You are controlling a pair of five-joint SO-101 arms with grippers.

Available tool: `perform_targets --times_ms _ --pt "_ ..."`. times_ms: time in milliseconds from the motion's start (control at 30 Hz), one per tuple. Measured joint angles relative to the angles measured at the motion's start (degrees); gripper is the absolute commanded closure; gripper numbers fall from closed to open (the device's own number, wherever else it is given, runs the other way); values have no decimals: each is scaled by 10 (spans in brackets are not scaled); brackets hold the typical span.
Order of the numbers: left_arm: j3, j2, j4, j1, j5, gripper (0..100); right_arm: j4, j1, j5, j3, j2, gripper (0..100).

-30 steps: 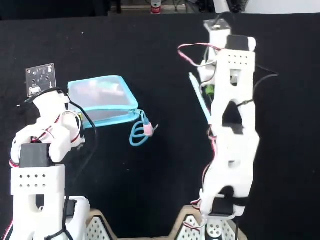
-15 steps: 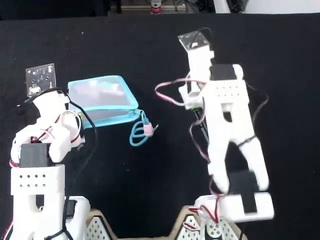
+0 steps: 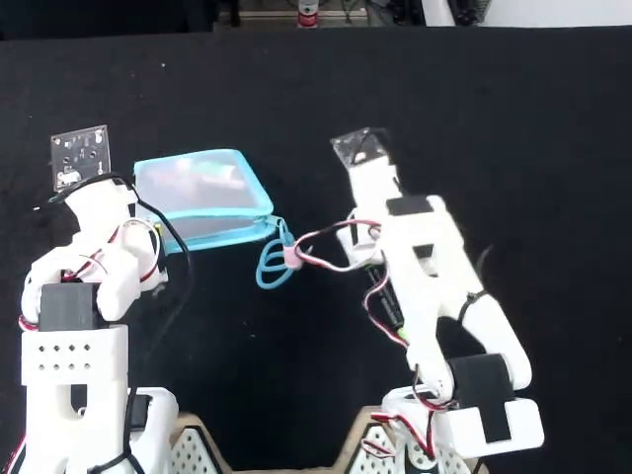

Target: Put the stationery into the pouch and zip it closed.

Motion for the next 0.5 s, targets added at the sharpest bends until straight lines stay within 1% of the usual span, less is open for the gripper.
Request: perform_targets --times_ms 67,200,300,500 --pt "0 0 0 0 0 971 4 -11 17 1 0 877" --pt "0 0 0 0 0 971 52 -31 46 2 -1 875" --pt "0 0 0 0 0 971 74 -33 51 2 -1 875" --pt "0 0 0 0 0 971 79 -34 52 2 -1 875"
